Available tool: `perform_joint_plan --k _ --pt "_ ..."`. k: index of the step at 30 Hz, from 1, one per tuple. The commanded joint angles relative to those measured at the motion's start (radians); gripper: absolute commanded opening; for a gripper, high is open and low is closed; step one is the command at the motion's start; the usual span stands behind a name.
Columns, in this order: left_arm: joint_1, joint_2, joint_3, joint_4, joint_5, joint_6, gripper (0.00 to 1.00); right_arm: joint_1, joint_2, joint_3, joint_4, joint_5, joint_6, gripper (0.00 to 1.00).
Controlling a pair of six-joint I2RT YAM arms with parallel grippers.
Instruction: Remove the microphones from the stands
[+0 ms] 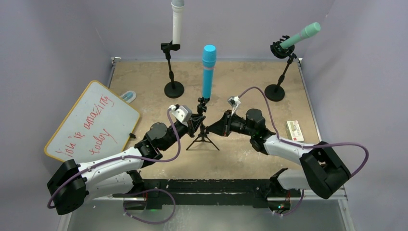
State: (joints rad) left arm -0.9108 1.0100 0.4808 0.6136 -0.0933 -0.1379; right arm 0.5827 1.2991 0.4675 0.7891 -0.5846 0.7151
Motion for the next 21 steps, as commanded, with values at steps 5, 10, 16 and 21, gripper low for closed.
perform_joint_plan --k 5,10,16,21 --pt "-0.003 -0.017 0.039 0.032 0.020 -0.011 0.00 -0.006 -0.027 0.013 -0.041 0.025 -0.097 0.30" --pt "-0.003 -0.017 0.040 0.031 0.020 -0.012 0.00 -0.007 -0.078 -0.042 0.021 0.068 0.122 0.61" --pt "-0.003 -0.017 0.039 0.031 0.024 -0.015 0.00 -0.007 -0.088 -0.083 0.098 0.091 0.329 0.67" --pt "-0.003 -0.027 0.031 0.023 0.030 -0.017 0.00 -0.007 -0.050 -0.093 0.192 0.052 0.399 0.67"
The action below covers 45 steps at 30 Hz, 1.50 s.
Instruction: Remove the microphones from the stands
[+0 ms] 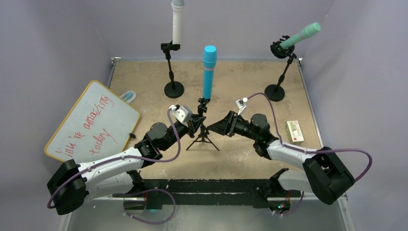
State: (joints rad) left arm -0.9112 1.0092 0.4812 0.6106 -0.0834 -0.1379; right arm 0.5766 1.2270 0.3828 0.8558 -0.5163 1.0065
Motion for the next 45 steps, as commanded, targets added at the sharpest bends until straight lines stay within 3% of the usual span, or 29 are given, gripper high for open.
perform_joint_plan --k 1,9,17,22,30,35,38,45 --pt "-0.003 -0.028 0.029 0.026 0.020 -0.016 0.00 -0.002 0.029 -0.009 0.136 -0.018 0.115 0.67" --pt "-0.003 -0.022 0.023 0.034 0.022 -0.005 0.00 -0.001 0.129 -0.025 0.275 -0.050 0.185 0.58" --pt "-0.003 -0.020 0.004 0.015 0.022 -0.010 0.00 -0.001 0.143 -0.037 0.276 -0.051 0.182 0.62" --pt "-0.003 -0.033 -0.019 0.011 0.017 -0.008 0.00 -0.001 0.041 -0.009 0.052 0.025 0.100 0.67" --pt "-0.003 -0.048 -0.053 0.010 0.032 -0.015 0.00 -0.001 -0.244 0.019 -0.288 0.300 -0.049 0.74" --pt "-0.003 -0.052 -0.091 0.034 0.031 -0.019 0.00 -0.001 -0.376 -0.015 -0.255 0.344 -0.085 0.77" --pt "-0.003 -0.042 -0.088 0.022 0.040 -0.017 0.00 -0.001 -0.431 -0.034 -0.225 0.334 -0.091 0.89" --pt "-0.003 -0.048 -0.096 0.021 0.042 -0.017 0.00 -0.002 -0.408 0.006 -0.184 0.172 -0.162 0.91"
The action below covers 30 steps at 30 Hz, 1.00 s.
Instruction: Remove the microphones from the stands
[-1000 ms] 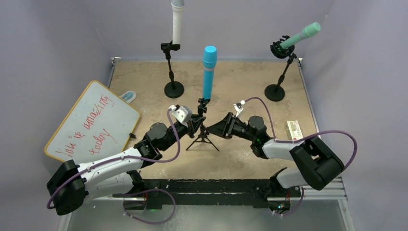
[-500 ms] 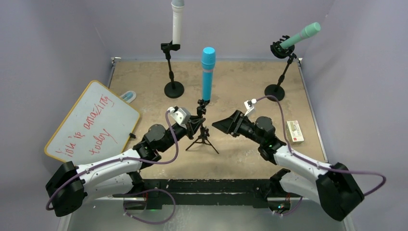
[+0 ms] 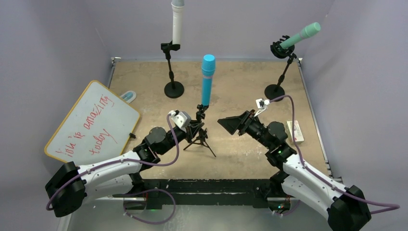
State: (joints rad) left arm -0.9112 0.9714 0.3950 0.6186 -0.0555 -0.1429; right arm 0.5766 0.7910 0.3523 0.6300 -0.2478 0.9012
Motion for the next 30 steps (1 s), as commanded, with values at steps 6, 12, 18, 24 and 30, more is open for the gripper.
perform_joint_plan --k 6,12,18,24,30 --pt "-0.003 -0.006 -0.016 0.015 0.016 -0.010 0.03 -0.001 0.120 0.114 0.023 -0.169 -0.070 0.94" --pt "-0.003 0.003 -0.017 0.002 0.029 -0.010 0.11 -0.001 0.148 0.138 0.034 -0.171 -0.056 0.97" --pt "-0.003 0.007 -0.021 -0.020 0.047 -0.022 0.18 -0.002 0.217 0.177 0.016 -0.197 -0.053 0.96" --pt "-0.003 0.004 -0.021 -0.033 0.046 -0.032 0.21 -0.001 0.258 0.150 0.046 -0.217 -0.024 0.96" --pt "-0.003 -0.002 -0.011 -0.043 0.046 -0.041 0.27 -0.001 0.258 0.129 0.069 -0.212 -0.006 0.96"
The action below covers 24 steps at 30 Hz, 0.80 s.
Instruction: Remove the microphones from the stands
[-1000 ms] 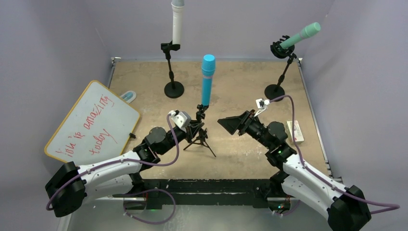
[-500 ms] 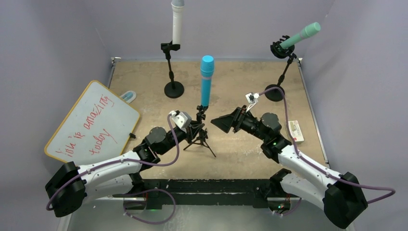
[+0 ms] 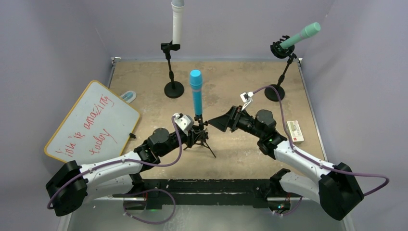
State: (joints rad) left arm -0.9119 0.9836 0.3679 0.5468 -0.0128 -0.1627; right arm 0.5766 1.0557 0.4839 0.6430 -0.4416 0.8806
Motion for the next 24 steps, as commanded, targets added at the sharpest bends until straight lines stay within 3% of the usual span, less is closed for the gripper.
perform_joint_plan --k 1,13,22,24 --pt "-0.002 -0.016 0.020 0.020 0.005 -0.025 0.28 -0.001 -0.005 -0.001 0.053 -0.019 0.016 0.96" --pt "-0.002 -0.088 0.046 -0.114 0.032 -0.062 0.42 -0.001 -0.034 -0.012 0.000 -0.009 0.008 0.96" --pt "-0.002 -0.243 0.038 -0.269 0.016 -0.142 0.47 -0.001 -0.056 0.072 -0.149 0.064 -0.122 0.97" --pt "-0.002 -0.271 0.038 -0.306 -0.049 -0.185 0.48 -0.001 -0.048 0.089 -0.165 0.075 -0.154 0.96"
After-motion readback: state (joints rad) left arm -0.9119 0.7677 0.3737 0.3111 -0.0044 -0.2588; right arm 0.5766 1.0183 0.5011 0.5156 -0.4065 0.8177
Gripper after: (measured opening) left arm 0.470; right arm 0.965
